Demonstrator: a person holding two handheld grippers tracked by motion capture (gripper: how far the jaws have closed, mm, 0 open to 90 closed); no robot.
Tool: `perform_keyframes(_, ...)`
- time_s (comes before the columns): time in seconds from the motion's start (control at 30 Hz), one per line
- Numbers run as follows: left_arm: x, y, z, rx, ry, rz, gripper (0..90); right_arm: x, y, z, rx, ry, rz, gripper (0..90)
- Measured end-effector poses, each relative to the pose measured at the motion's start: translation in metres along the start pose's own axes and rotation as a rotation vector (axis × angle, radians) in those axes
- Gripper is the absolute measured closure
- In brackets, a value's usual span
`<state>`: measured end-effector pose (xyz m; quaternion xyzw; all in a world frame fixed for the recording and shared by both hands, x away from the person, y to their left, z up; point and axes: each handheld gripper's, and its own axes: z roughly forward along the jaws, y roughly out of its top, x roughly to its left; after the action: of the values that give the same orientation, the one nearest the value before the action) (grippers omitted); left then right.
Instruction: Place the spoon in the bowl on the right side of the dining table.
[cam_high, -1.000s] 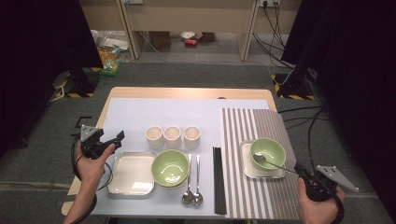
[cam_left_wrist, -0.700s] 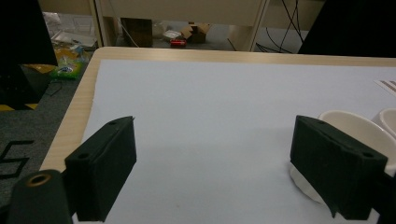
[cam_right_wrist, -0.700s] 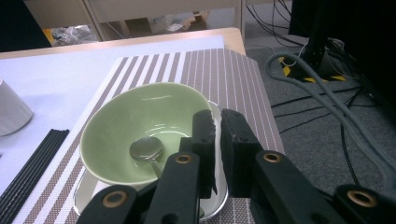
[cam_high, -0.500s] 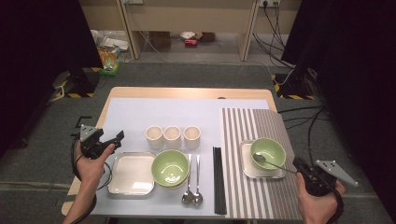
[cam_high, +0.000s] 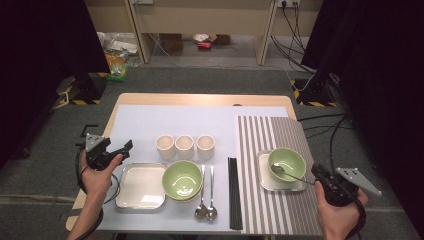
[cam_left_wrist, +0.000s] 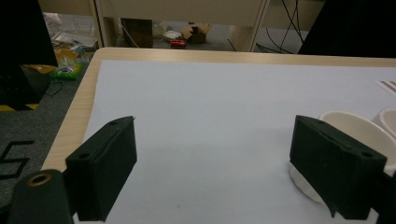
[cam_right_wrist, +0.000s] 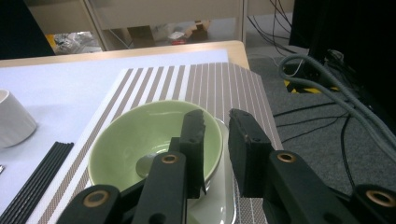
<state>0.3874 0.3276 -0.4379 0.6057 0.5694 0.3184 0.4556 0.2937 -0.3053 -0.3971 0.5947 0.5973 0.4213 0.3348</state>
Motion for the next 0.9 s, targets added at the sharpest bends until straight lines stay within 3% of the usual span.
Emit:
perform_keyframes(0.33, 0.001, 0.001, 0.0, 0.0, 0.001, 0.001, 13.9, 0.009, 0.008, 0.002, -0.023, 0.012, 0.006, 69.8)
perform_keyframes(0.9, 0.002, 0.001, -0.001, -0.003, 0.002, -0.003, 13.9, 0.036, 0.018, 0.019, 0.009, 0.046, -0.026, 65.0)
